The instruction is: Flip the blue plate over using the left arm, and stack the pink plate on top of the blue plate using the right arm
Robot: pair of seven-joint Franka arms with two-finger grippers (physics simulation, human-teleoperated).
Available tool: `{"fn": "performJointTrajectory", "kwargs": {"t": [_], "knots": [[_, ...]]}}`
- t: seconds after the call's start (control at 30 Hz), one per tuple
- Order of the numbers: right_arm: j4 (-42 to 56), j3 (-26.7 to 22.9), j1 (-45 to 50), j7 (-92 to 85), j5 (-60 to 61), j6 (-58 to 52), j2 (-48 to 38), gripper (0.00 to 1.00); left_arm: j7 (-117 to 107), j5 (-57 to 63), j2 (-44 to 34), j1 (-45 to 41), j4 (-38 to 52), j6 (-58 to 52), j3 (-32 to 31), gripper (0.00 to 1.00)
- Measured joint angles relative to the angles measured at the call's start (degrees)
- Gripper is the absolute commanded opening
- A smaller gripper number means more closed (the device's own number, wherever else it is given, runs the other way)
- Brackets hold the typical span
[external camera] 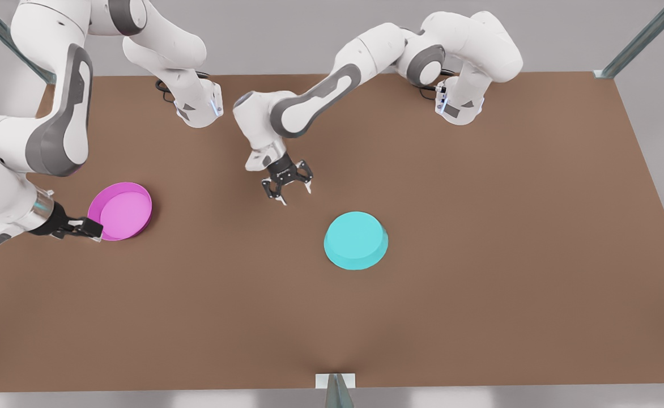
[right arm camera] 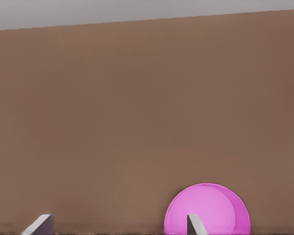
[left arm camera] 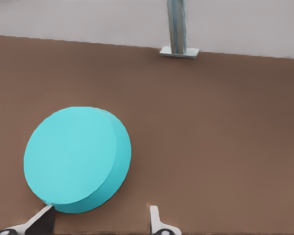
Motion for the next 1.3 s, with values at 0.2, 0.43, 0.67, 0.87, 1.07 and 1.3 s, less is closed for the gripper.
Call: {"fn": "performJointTrajectory", "kwargs": {"t": [0.2,0.43,0.67,0.87,1.07,1.3], "knots": [[-11.9,-0.5,-13.1,-4.3,10.1,-4.9,-5.2,1.0,69.0,-26.4,-20.1,32.3,-10.5,-21.6,3.8,1.0],[-33.5,-1.9,-22.6,-41.0,14.9,4.1,-5.6,1.0,81.5,-22.0,-50.1,61.1,-35.3,-14.3,-18.6,1.0],[-25.2,-1.7,-24.5,-45.5,15.1,13.3,6.0,1.0,83.4,-18.2,-46.9,60.8,-34.9,-13.5,-17.5,1.0],[-27.0,-3.2,-24.9,-51.8,14.1,19.0,8.5,1.0,83.3,-16.7,-46.4,60.8,-35.1,-13.6,-17.5,1.0],[-27.6,-5.9,-24.8,-66.9,13.6,22.3,12.1,1.0,83.2,-16.4,-46.1,60.7,-35.1,-13.9,-17.5,1.0],[-29.2,-5.9,-24.8,-68.2,13.6,26.9,15.4,1.0,82.8,-16.3,-45.7,60.7,-35.2,-13.9,-17.5,1.0]]}}
